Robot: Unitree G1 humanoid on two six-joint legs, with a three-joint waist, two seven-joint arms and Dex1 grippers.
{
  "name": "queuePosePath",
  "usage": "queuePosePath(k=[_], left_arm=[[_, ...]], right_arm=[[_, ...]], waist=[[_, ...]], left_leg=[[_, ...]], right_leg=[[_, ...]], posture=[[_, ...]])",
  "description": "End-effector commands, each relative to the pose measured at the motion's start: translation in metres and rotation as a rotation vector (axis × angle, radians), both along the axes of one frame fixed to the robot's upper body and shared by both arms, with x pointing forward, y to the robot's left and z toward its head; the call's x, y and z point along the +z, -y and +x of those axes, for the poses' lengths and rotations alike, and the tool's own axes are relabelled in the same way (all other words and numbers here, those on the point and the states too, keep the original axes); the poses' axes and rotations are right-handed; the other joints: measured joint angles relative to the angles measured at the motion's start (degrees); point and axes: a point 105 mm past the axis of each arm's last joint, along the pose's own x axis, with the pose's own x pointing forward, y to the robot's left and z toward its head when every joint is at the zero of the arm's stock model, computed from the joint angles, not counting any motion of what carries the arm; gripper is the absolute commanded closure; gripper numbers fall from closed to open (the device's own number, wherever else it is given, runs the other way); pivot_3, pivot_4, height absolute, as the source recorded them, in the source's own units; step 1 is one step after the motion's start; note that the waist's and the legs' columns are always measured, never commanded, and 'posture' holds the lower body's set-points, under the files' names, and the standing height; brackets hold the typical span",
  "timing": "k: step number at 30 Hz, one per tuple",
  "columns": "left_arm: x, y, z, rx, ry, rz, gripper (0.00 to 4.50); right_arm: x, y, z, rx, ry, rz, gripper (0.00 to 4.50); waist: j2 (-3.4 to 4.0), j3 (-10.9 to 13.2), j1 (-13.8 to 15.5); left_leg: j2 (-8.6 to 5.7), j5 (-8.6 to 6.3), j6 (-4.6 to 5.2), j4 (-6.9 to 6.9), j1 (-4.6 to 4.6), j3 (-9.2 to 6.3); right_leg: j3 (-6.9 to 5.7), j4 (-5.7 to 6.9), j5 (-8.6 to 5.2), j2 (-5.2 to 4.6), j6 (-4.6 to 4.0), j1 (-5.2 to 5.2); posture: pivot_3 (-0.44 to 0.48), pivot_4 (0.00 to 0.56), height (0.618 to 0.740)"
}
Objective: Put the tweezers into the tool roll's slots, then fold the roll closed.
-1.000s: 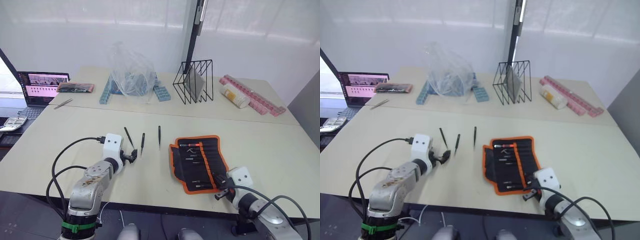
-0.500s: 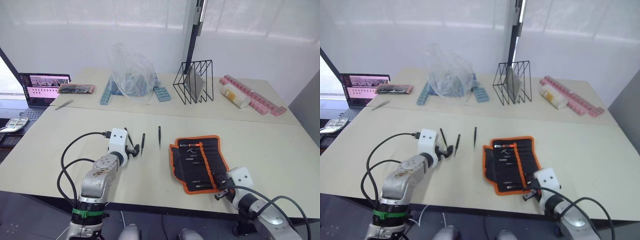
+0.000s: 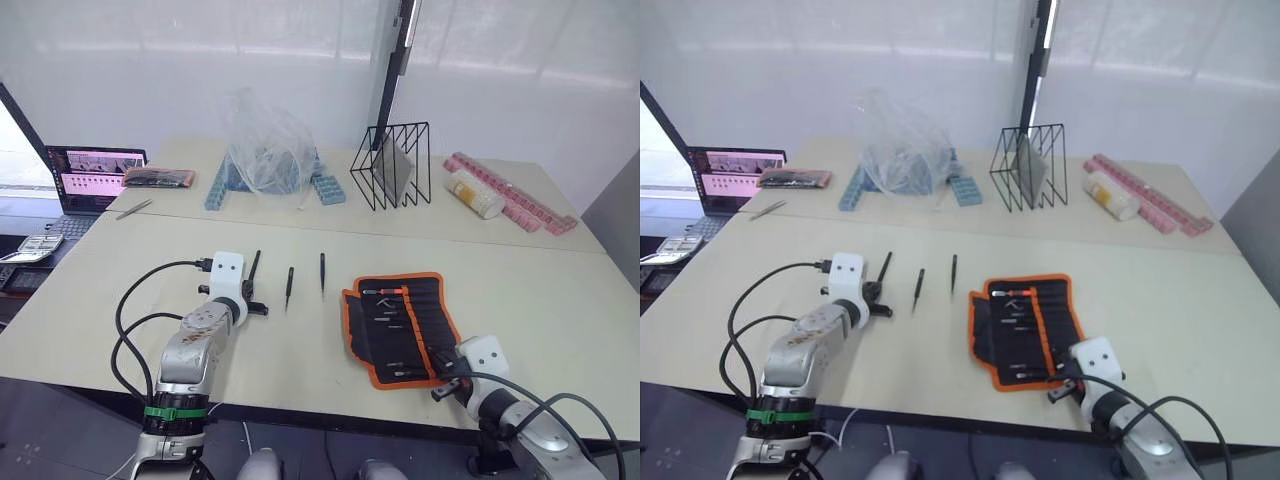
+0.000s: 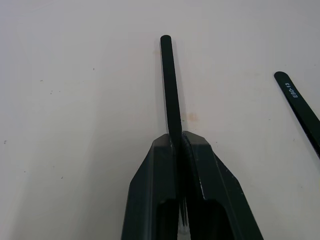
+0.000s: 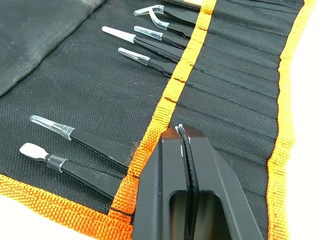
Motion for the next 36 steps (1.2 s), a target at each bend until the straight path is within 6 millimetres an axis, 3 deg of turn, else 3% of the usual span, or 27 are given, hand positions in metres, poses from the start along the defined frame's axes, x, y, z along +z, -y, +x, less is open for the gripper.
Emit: queuePosePath(k=[1, 5, 10, 15, 19, 25, 29, 31, 36], left_arm=[[-0.019, -0.006, -0.004, 0.009, -0.069, 0.005, 4.48], [-0.006, -0.014, 0.000, 0.002, -0.014, 0.044, 4.48], [0.037, -0.024, 0.005, -0.085, 0.120, 0.131, 4.48], [0.077, -0.018, 0.004, -0.237, 0.209, 0.182, 4.48], [0.109, 0.013, 0.003, -0.467, 0.276, 0.198, 4.48], [0.133, 0.086, -0.012, -0.870, 0.287, 0.180, 4.48], [0.131, 0.128, -0.029, -1.094, 0.212, 0.146, 4.48], [0.121, 0.145, -0.042, -1.194, 0.136, 0.155, 4.48], [0.092, 0.163, -0.062, -1.328, 0.026, 0.270, 4.48]], right_arm=[[-0.030, 0.007, -0.015, -0.031, -0.149, -0.008, 4.50], [-0.030, 0.007, -0.015, -0.031, -0.150, -0.008, 4.50], [-0.031, 0.008, -0.017, -0.032, -0.154, -0.009, 4.50], [-0.031, 0.009, -0.018, -0.036, -0.156, -0.010, 4.50], [-0.030, 0.009, -0.018, -0.039, -0.153, -0.008, 4.50], [-0.030, 0.009, -0.018, -0.041, -0.155, -0.008, 4.50], [-0.029, 0.010, -0.018, -0.045, -0.154, -0.011, 4.50], [-0.028, 0.010, -0.020, -0.051, -0.152, -0.010, 4.50], [-0.025, 0.008, -0.025, -0.067, -0.144, -0.006, 4.50]], waist=[[0.00, 0.0, 0.0], [0.01, 0.0, 0.0], [-0.12, 0.1, -0.6], [-0.63, 0.3, -0.5], [-0.75, 0.5, -0.4], [-0.84, 0.6, -0.4], [-0.77, 0.6, -0.6], [-0.70, 0.6, -0.8], [-0.58, 0.7, -0.7]], left_leg=[[0.00, 0.00, 0.00, -0.01, 0.00, 0.00], [0.01, 0.00, 0.00, -0.04, 0.00, 0.00], [0.06, 0.01, 0.00, -0.20, -0.24, 0.01], [0.04, 0.10, -0.11, -0.55, -0.85, -0.02], [0.00, 0.10, -0.13, -0.59, -1.02, -0.01], [-0.01, 0.11, -0.12, -0.60, -1.02, 0.01], [-0.01, 0.12, -0.10, -0.61, -1.04, 0.03], [-0.01, 0.12, -0.10, -0.61, -1.03, 0.02], [-0.07, 0.11, -0.08, -0.65, -1.11, -0.03]], right_leg=[[0.00, 0.00, 0.00, 0.00, 0.00, 0.00], [0.00, -0.03, 0.00, 0.00, 0.00, -0.01], [0.01, -0.02, 0.01, 0.06, -0.02, -0.09], [-0.02, -0.12, 0.05, 0.04, -0.08, -0.77], [-0.02, -0.08, 0.07, -0.01, -0.10, -0.92], [-0.03, -0.12, 0.06, 0.03, -0.09, -0.91], [-0.02, -0.11, 0.05, 0.08, -0.08, -0.92], [-0.01, -0.08, 0.05, 0.09, -0.08, -0.92], [0.01, -0.02, 0.05, 0.11, -0.08, -0.97]], posture=[[0.000, 0.150, 0.705], [0.000, 0.150, 0.705], [0.000, 0.150, 0.705], [0.000, 0.150, 0.705], [0.000, 0.150, 0.705], [0.000, 0.150, 0.705], [0.000, 0.150, 0.705], [0.000, 0.150, 0.705], [0.000, 0.150, 0.705]])
